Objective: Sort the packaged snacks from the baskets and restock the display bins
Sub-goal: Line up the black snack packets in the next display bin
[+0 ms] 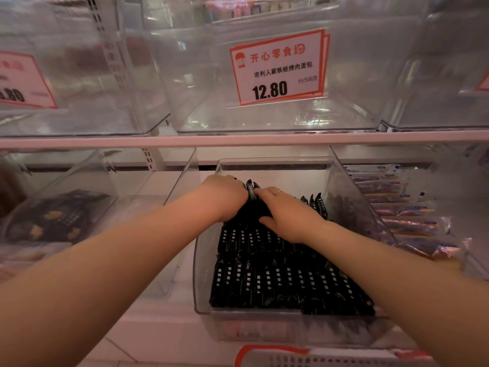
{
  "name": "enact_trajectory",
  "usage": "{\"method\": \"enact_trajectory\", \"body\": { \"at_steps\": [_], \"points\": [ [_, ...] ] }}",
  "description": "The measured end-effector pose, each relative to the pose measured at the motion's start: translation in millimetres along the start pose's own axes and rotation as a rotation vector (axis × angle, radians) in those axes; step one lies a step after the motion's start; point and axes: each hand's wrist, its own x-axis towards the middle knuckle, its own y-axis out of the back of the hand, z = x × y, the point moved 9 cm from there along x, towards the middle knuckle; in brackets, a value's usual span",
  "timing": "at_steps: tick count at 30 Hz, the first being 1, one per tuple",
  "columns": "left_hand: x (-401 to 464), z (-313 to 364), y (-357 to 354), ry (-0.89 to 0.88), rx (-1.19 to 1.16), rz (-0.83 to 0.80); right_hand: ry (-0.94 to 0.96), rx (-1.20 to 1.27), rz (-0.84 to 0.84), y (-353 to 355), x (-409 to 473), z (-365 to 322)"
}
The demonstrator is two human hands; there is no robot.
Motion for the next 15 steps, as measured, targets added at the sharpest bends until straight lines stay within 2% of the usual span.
{"method": "enact_trajectory", "body": {
  "at_steps": [3, 6, 11, 13, 15],
  "points": [
    [-29, 18, 32, -0.064, -0.034, 0.166, 0.042, -0.017, -0.025, 22, -30, -15],
    [-62, 42, 60, -0.116, -0.094, 0.26, 0.088, -0.005, 0.01, 53, -78, -28],
    [-126, 115, 106, -0.275, -0.227, 0.496, 0.054, 0.168, 0.059, 89, -192, -11],
    [-143, 157, 104, -0.333, -0.294, 0.515, 0.013, 0.228, 0.046, 83, -231, 6],
    [-147, 214, 86, -0.415, -0.329, 0.417, -0.04, 0.272, 0.021, 65, -261, 28]
  ]
}}
